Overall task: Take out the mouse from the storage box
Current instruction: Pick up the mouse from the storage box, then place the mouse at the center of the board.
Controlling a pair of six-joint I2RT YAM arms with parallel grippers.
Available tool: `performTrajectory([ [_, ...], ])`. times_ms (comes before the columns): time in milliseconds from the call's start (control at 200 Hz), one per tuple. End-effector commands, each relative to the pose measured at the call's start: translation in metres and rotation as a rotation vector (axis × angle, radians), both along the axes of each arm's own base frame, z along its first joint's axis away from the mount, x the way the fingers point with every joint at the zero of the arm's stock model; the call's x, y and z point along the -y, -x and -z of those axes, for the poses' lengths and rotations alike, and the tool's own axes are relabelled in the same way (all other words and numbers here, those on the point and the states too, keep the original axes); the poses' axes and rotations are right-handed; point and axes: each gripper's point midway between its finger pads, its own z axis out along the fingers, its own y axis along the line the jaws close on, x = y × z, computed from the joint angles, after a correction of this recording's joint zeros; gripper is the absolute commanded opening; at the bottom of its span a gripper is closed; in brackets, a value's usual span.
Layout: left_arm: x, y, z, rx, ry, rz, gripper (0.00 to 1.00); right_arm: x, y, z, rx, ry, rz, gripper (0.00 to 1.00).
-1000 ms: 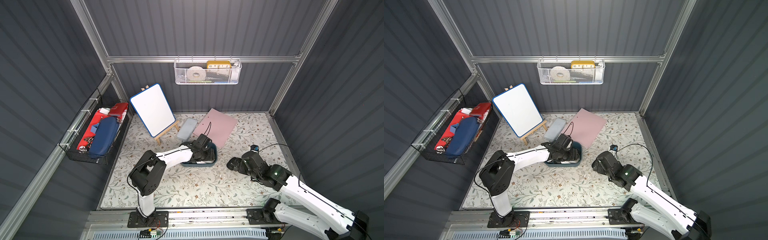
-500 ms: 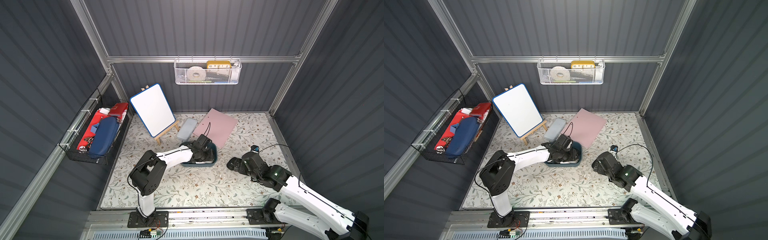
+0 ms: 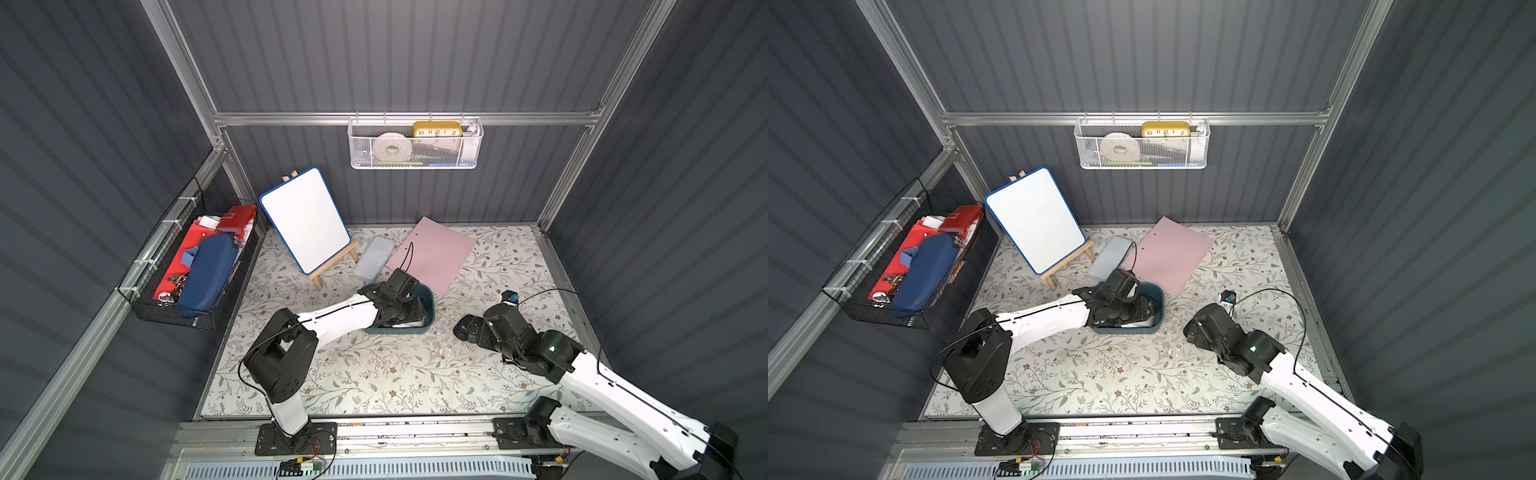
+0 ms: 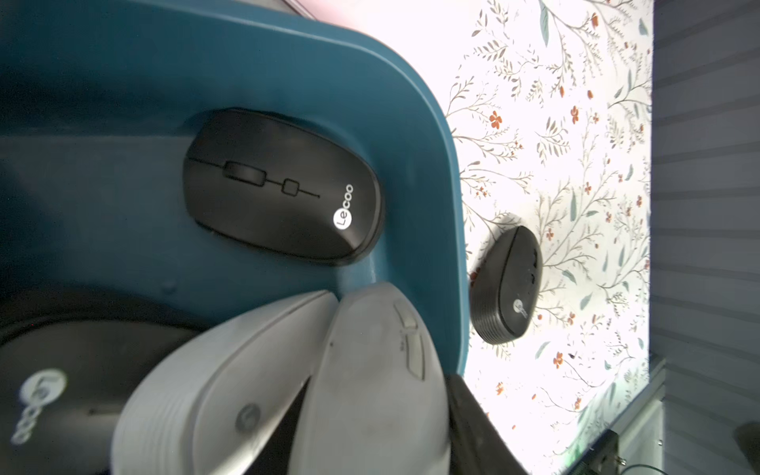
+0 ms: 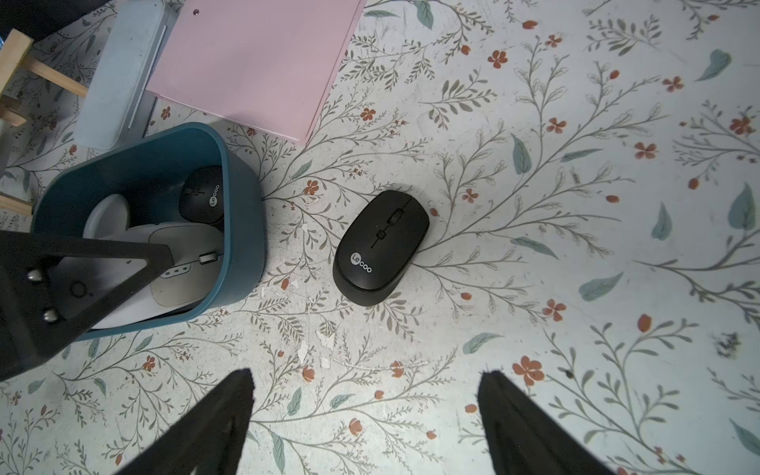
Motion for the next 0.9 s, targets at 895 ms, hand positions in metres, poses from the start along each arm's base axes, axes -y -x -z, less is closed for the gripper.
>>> performTrajectory([
  [895, -0.186, -0.044, -0.102, 0.19, 0.349, -0.405, 0.4, 0.0, 0.002, 0.003, -0.011, 0.001, 0.0, 0.9],
])
